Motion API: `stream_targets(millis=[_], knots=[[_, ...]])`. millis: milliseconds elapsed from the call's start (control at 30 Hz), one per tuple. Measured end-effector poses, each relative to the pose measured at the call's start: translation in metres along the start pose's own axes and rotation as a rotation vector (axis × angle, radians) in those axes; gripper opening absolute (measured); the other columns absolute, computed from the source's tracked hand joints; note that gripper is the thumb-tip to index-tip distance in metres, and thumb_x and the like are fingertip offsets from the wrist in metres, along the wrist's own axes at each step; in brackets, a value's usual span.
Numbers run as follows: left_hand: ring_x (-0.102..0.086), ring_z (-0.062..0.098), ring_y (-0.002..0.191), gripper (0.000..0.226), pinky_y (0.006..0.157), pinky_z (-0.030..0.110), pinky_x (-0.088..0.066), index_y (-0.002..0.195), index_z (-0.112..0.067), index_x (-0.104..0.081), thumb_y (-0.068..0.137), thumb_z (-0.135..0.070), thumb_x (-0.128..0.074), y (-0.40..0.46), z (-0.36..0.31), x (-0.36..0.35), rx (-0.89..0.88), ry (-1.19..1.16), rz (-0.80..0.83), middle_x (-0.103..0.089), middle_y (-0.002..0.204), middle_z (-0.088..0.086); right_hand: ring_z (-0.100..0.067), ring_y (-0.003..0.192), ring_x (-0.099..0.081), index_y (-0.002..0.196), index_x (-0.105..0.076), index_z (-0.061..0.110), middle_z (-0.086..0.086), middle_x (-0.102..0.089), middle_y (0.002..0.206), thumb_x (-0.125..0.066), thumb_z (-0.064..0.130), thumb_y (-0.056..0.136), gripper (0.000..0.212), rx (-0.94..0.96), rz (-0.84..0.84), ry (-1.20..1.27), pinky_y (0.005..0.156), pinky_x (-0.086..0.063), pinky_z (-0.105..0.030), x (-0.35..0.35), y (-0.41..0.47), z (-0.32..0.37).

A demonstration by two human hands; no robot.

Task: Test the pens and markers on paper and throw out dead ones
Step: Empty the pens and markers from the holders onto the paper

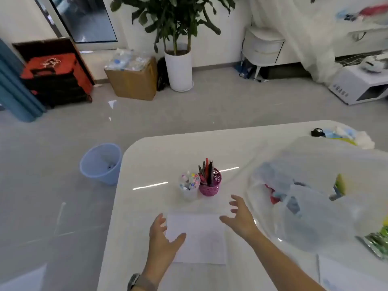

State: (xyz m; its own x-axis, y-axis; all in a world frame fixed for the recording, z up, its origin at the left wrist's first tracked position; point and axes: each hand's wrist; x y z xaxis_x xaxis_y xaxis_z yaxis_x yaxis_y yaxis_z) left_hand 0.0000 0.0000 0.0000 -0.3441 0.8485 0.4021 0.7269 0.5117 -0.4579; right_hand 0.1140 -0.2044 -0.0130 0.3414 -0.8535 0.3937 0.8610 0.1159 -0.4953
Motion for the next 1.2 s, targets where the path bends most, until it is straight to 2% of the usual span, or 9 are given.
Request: stream_targets(millis=[200, 333, 433, 533, 600, 767, 933, 1067, 1200], knots=[[-0.030, 0.013, 0.133, 0.115, 0.110, 0.034, -0.032, 0.147, -0.019, -0.013, 0.060, -0.018, -0.088, 0.102, 0.041, -0.056, -0.258, -0.006, 0.072, -0.026, 0.142, -0.004, -0.009, 0.123, -0.038, 0.148, -0.018, 0.015, 0.005, -0.039, 0.133, -0.091, 0.019, 0.059, 0.115, 0.283, -0.047, 0.086, 0.100, -0.033, -0.025, -0.034, 0.121, -0.030], [-0.040, 0.006, 0.126, 0.126, 0.104, 0.031, -0.039, 0.143, -0.034, -0.007, 0.051, -0.021, -0.093, 0.148, 0.046, -0.087, -0.408, -0.130, 0.100, -0.032, 0.139, -0.012, -0.008, 0.125, -0.047, 0.148, -0.011, 0.031, 0.010, -0.042, 0.138, -0.094, 0.029, 0.047, 0.131, 0.433, 0.014, 0.178, 0.105, -0.042, -0.033, -0.053, 0.167, -0.048], [-0.055, 0.012, 0.113, 0.121, 0.095, 0.037, -0.050, 0.139, -0.040, -0.017, 0.043, -0.038, -0.090, 0.163, 0.041, -0.102, -0.425, -0.251, -0.035, -0.051, 0.129, -0.008, -0.007, 0.109, -0.061, 0.138, -0.027, 0.038, 0.016, -0.055, 0.123, -0.093, 0.031, 0.043, 0.116, 0.538, -0.058, 0.215, 0.092, -0.052, -0.030, -0.065, 0.176, -0.054], [-0.063, 0.013, 0.097, 0.077, 0.083, 0.036, -0.054, 0.121, -0.027, -0.048, 0.055, -0.033, -0.087, 0.155, 0.037, -0.107, -0.449, -0.208, -0.139, -0.064, 0.112, -0.003, -0.005, 0.100, -0.063, 0.117, -0.051, 0.036, 0.014, -0.064, 0.111, -0.090, 0.032, 0.042, 0.085, 0.625, -0.162, 0.193, 0.084, -0.055, -0.029, -0.066, 0.157, -0.059], [-0.063, 0.017, 0.092, 0.059, 0.079, 0.036, -0.054, 0.105, -0.022, -0.055, 0.056, -0.028, -0.088, 0.141, 0.041, -0.105, -0.469, -0.212, -0.171, -0.065, 0.105, 0.001, -0.007, 0.096, -0.064, 0.108, -0.055, 0.035, 0.007, -0.066, 0.108, -0.088, 0.032, 0.042, 0.074, 0.657, -0.199, 0.245, 0.079, -0.056, -0.028, -0.058, 0.136, -0.068], [-0.065, 0.014, 0.091, 0.064, 0.079, 0.037, -0.056, 0.102, -0.025, -0.056, 0.047, -0.034, -0.086, 0.073, 0.068, -0.080, -0.497, -0.354, -0.121, -0.066, 0.101, -0.002, -0.011, 0.091, -0.068, 0.110, -0.056, 0.032, 0.004, -0.069, 0.102, -0.089, 0.026, 0.049, 0.070, 0.658, -0.175, 0.340, 0.074, -0.059, -0.031, -0.029, 0.053, -0.098], [-0.067, 0.013, 0.092, 0.049, 0.074, 0.029, -0.053, 0.112, -0.025, -0.061, 0.068, -0.025, -0.083, 0.007, 0.104, -0.049, -0.537, -0.568, -0.068, -0.070, 0.104, -0.002, -0.012, 0.081, -0.072, 0.100, -0.062, 0.029, 0.002, -0.073, 0.093, -0.085, 0.019, 0.068, 0.040, 0.625, -0.092, 0.456, 0.062, -0.056, -0.024, -0.031, -0.014, -0.122], [-0.065, 0.012, 0.097, 0.037, 0.084, 0.032, -0.052, 0.109, -0.029, -0.063, 0.075, -0.025, -0.076, -0.021, 0.121, -0.030, -0.506, -0.683, -0.054, -0.069, 0.108, -0.005, -0.021, 0.091, -0.072, 0.110, -0.062, 0.026, -0.002, -0.073, 0.101, -0.086, 0.038, 0.054, 0.062, 0.597, 0.000, 0.510, 0.079, -0.058, -0.039, -0.047, -0.033, -0.129], [-0.064, 0.017, 0.103, 0.048, 0.093, 0.040, -0.051, 0.116, -0.024, -0.061, 0.072, -0.013, -0.079, -0.033, 0.127, -0.004, -0.558, -0.654, -0.066, -0.068, 0.112, 0.000, -0.017, 0.094, -0.070, 0.116, -0.058, 0.027, -0.001, -0.072, 0.106, -0.084, 0.043, 0.054, 0.070, 0.649, 0.090, 0.430, 0.081, -0.057, -0.035, -0.066, -0.043, -0.133]])
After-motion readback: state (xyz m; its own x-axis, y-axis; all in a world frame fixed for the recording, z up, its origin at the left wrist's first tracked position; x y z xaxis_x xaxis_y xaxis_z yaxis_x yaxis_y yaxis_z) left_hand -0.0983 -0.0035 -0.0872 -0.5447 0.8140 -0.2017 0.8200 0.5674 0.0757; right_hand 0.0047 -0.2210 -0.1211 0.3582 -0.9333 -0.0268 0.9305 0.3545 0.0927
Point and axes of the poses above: each hand's wrist, its own y-axis towards the middle knuckle, its own x-axis out of the back of the hand, z = x × y
